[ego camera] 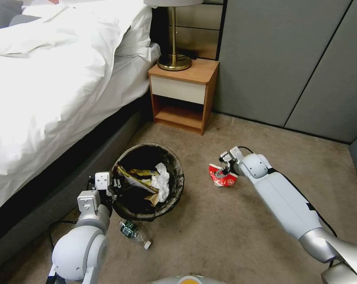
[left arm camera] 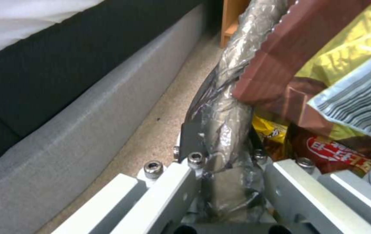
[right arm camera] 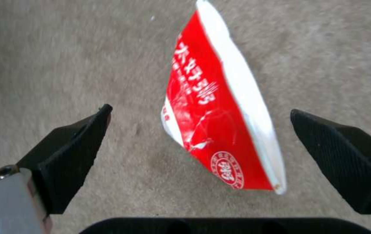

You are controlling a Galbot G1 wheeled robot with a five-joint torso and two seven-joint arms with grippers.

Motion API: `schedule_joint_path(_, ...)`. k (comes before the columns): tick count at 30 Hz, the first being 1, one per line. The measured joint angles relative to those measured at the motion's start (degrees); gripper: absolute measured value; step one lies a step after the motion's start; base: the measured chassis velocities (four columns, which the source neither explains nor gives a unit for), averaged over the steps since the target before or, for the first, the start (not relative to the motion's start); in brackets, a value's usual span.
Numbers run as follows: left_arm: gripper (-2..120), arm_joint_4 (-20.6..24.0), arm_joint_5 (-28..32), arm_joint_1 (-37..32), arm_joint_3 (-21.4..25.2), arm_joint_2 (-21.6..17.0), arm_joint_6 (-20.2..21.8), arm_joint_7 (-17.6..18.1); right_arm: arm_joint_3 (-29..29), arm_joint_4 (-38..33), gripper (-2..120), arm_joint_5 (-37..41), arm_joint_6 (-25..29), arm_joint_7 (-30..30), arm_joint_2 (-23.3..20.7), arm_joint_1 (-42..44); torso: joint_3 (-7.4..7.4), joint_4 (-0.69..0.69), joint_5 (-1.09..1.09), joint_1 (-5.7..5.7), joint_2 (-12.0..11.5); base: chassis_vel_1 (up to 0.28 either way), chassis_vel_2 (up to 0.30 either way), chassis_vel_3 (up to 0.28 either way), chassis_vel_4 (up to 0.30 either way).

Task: Pick up the trash bin, then pick up the garbage from the floor and place it into the trash bin.

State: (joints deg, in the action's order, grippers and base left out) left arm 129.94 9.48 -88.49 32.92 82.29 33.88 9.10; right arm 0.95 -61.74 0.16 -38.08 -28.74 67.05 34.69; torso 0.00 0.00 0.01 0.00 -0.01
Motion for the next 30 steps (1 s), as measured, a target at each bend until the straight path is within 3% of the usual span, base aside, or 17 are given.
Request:
schedule_joint_path(5,0,-0.05,-0.18,-0.2,-0.03,0.15,-0.09,-0.03,-0.49,2.51,100,-1.78,2.64,-4.81,-1.13,-0.28,0.0,-0.01,-0.01,0.0,0.0,0.0,0.0,0.0,0.0)
schedule_joint_path(30,0,-0.58,-1.19,-0.6,-0.62,0.11,-0.21,-0.29,2.77,13.07,100,-4.7,7.98,-4.89,0.89,-3.82,0.0,0.0,0.0,0.0,0.01,0.0,0.0,0.0,0.0)
